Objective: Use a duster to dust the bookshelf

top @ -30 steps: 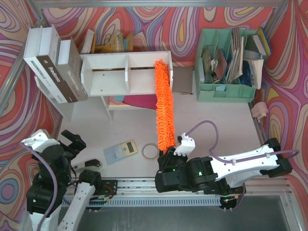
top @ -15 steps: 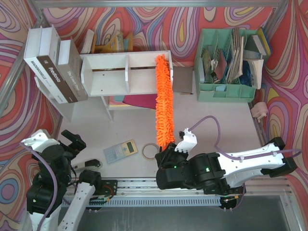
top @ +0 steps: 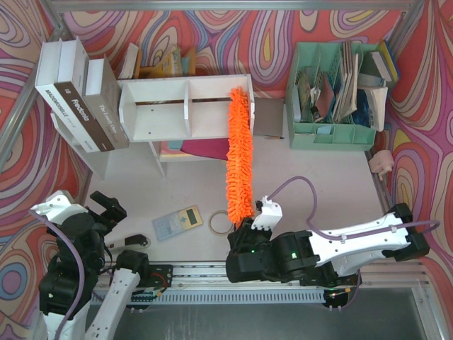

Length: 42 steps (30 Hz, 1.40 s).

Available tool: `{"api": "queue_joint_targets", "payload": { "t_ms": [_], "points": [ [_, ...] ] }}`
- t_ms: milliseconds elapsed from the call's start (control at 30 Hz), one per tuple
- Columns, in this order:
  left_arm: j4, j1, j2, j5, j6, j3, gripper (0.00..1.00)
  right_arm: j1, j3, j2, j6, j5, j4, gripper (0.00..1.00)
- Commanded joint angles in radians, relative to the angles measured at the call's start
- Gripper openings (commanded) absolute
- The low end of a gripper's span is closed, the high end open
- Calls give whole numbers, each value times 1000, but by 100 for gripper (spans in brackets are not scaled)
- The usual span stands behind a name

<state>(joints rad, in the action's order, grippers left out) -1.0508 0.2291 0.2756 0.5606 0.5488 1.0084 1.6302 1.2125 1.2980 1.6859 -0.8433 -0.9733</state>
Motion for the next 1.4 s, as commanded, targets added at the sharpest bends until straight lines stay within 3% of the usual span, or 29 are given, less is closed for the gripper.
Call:
{"api": "queue_joint_targets", "payload": {
  "t_ms": [0,200,300,767,867,1133,1367],
  "points": [
    [15,-8,7,-6,-18,-14,98,-2,-3,20,-64,-16,94,0],
    [13,-7,1,-2,-16,-14,98,-1,46,88,-344,22,339,0],
    [14,-7,1,-2,-16,-14,98,-1,78,130,-402,43,380,0],
    [14,-8,5,-3,-16,-14,98,-2,19,-17,-28,-62,-9,0],
    [13,-8,4,-3,-16,-14,98,-3,31,-9,-61,-68,13,0],
    [13,-8,8,-2,-16,-14,98,-2,70,55,-388,-33,294,0],
    [14,-8,7,-4,-17,-14,98,-2,63,25,-280,-68,173,0]
  ]
}}
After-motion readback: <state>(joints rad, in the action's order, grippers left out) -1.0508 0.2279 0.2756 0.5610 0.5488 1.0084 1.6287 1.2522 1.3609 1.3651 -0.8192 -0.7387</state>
